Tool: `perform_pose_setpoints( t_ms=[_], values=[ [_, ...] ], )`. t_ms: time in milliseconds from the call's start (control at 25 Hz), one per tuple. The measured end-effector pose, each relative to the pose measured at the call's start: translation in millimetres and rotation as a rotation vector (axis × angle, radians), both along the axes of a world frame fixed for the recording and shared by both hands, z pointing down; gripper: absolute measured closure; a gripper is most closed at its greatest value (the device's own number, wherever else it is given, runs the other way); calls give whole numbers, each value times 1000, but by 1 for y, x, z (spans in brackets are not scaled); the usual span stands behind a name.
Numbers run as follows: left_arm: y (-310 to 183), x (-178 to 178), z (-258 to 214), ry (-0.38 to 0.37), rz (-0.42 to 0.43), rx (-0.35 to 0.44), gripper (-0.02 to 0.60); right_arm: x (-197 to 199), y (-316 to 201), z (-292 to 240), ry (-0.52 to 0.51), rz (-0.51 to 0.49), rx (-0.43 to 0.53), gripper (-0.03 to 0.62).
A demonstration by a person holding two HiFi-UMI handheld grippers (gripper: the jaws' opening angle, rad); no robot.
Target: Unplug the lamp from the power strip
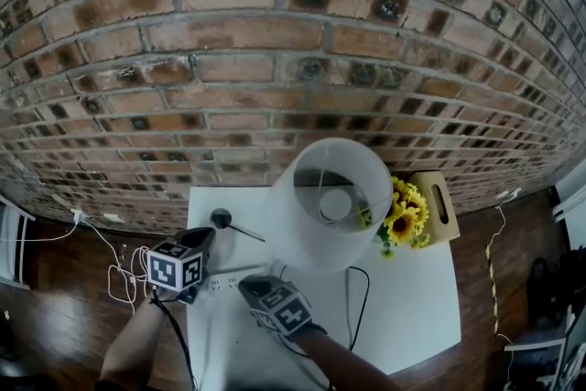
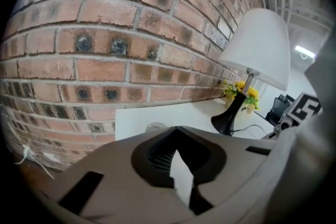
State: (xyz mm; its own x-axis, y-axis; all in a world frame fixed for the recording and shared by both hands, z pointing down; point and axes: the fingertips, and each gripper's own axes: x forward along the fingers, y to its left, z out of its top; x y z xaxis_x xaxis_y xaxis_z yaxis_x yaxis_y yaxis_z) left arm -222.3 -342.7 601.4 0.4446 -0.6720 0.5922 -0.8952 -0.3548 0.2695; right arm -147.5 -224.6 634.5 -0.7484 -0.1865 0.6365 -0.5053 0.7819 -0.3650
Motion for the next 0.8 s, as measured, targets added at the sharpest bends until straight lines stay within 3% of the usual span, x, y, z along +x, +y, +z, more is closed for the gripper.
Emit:
perform_pose_setpoints(
  t_ms=[120,280,600,800],
  values=[
    [8,-1,-15,78,-22,19,569,0,0,1,-2,6,-6,590],
    [21,-10,-28,124,-55,25,571,1,-2,0,3,11,-3,589],
    [48,-34,-62,92,-83,81,571,4,-5,3,37,-6,14,591],
    [77,-49,-72,104,-128,64,569,1,-5,2,18,23,40,591]
  ],
)
